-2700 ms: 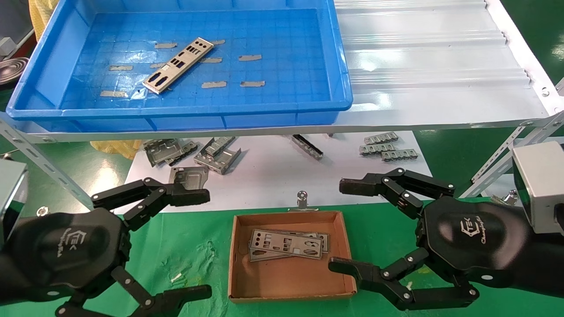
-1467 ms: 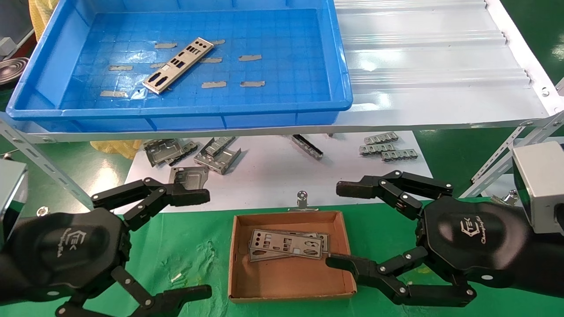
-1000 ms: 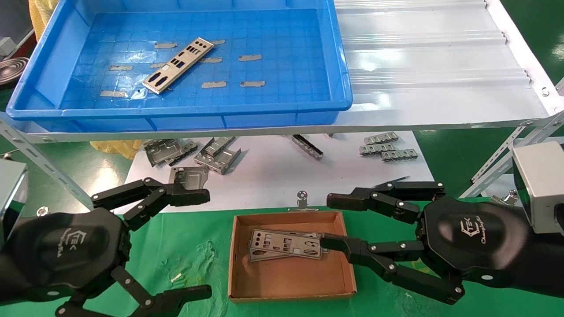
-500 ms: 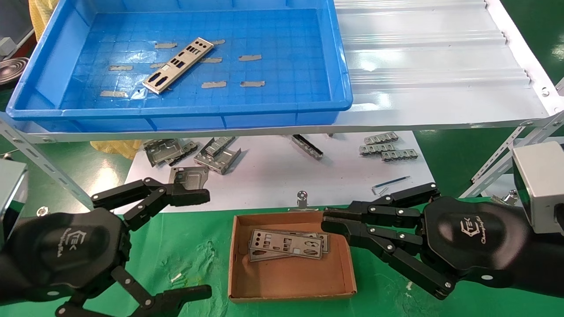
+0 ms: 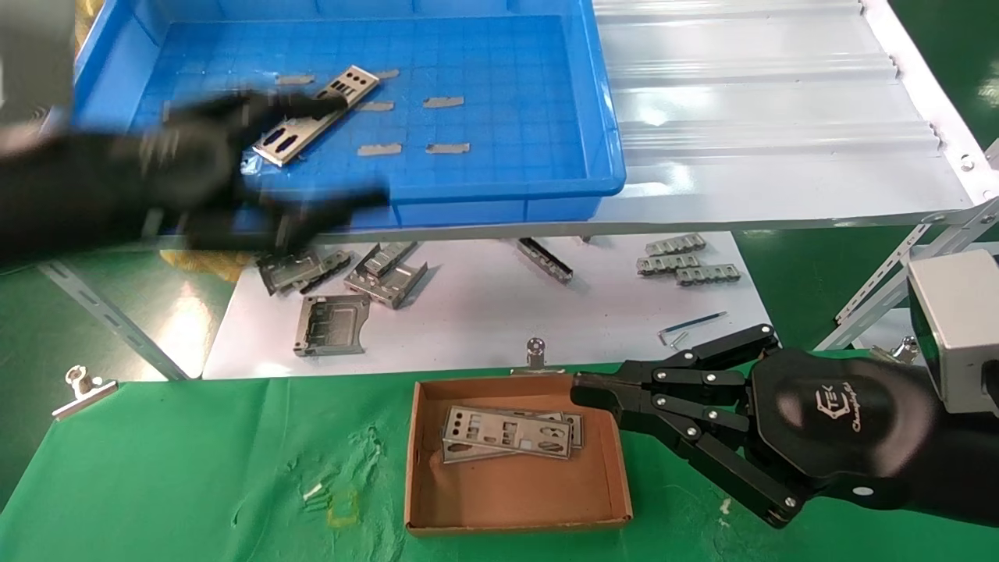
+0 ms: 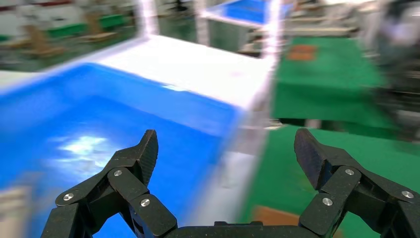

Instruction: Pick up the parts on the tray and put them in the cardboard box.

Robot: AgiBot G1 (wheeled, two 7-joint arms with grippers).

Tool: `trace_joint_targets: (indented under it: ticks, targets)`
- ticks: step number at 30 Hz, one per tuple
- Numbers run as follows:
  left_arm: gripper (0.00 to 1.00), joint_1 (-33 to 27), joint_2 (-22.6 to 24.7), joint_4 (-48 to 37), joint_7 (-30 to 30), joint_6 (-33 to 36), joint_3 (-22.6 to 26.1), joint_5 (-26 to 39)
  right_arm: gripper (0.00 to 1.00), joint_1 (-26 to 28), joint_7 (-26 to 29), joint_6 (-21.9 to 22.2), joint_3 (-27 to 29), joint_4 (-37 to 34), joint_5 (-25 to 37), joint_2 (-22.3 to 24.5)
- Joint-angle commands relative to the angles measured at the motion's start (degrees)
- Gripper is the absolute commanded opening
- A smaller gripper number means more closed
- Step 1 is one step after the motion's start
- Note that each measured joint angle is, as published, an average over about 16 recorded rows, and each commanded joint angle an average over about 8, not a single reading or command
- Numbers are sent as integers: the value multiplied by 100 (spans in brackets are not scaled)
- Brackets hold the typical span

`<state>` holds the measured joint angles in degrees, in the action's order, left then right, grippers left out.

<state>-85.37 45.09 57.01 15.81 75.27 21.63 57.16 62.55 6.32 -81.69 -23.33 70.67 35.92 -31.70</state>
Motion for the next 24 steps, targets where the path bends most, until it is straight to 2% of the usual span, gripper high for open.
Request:
trace_joint_targets:
  ticks: [1, 7, 12, 17, 22, 23, 24]
  targets:
    - [100, -543, 247, -400, 98, -192, 146, 358, 0, 0, 0, 0, 0, 0, 0, 0]
    - [100, -1802, 1090, -2109, 73, -813, 649, 1413, 0, 0, 0, 0, 0, 0, 0, 0]
    - [100, -2579, 1644, -3366, 6, -1065, 1084, 2156, 0, 0, 0, 0, 0, 0, 0, 0]
    - [100, -3015, 1997, -4225, -139, -1214, 1361, 2601, 0, 0, 0, 0, 0, 0, 0, 0]
    - [100, -3215, 2173, -4706, -396, -1272, 1464, 2764, 0, 0, 0, 0, 0, 0, 0, 0]
    - [100, -3244, 2197, -4777, -445, -1270, 1479, 2786, 3, 0, 0, 0, 0, 0, 0, 0]
    - [100, -3272, 2218, -4837, -495, -1267, 1497, 2813, 13, 0, 0, 0, 0, 0, 0, 0]
